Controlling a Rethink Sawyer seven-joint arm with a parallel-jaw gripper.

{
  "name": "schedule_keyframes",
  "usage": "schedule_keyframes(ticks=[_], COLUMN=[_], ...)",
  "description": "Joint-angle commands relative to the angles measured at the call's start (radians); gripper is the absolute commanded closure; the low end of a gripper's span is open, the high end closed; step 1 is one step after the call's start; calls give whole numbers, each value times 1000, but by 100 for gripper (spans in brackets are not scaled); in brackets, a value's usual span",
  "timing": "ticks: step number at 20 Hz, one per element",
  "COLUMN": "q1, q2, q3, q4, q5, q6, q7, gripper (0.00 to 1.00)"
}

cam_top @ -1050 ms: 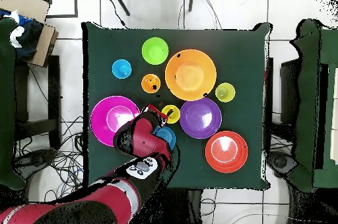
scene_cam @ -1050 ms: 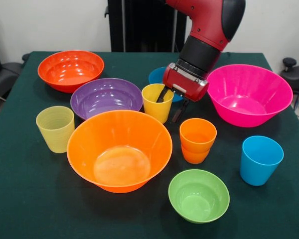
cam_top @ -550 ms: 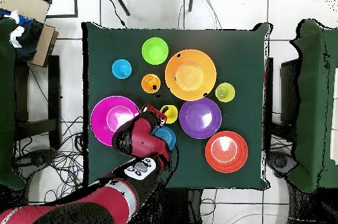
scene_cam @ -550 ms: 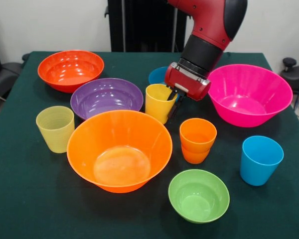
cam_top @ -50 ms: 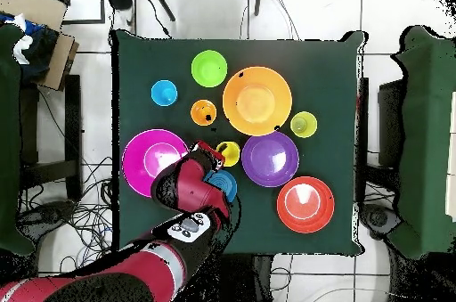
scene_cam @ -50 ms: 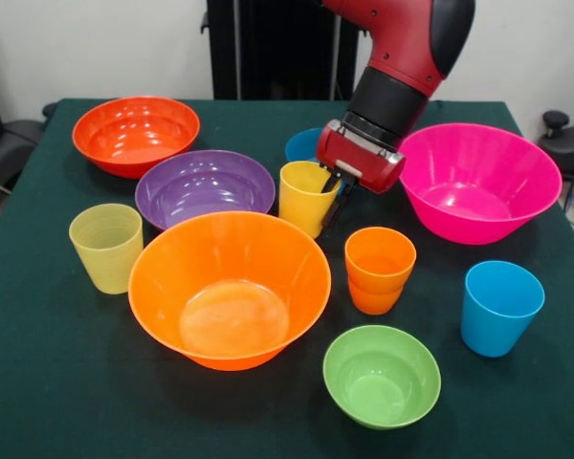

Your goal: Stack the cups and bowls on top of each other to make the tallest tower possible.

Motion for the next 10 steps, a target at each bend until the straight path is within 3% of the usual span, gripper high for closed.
schedule_keyframes(ticks=[1, 5, 10], q1=[12, 27, 58], q2=[10, -27, -174], q3=[116, 107, 71], q4=[-42, -9, 86], q5=[33, 31, -2], q6=[147, 188, 355], q7=[147, 149, 142], gripper=[100, 100, 100])
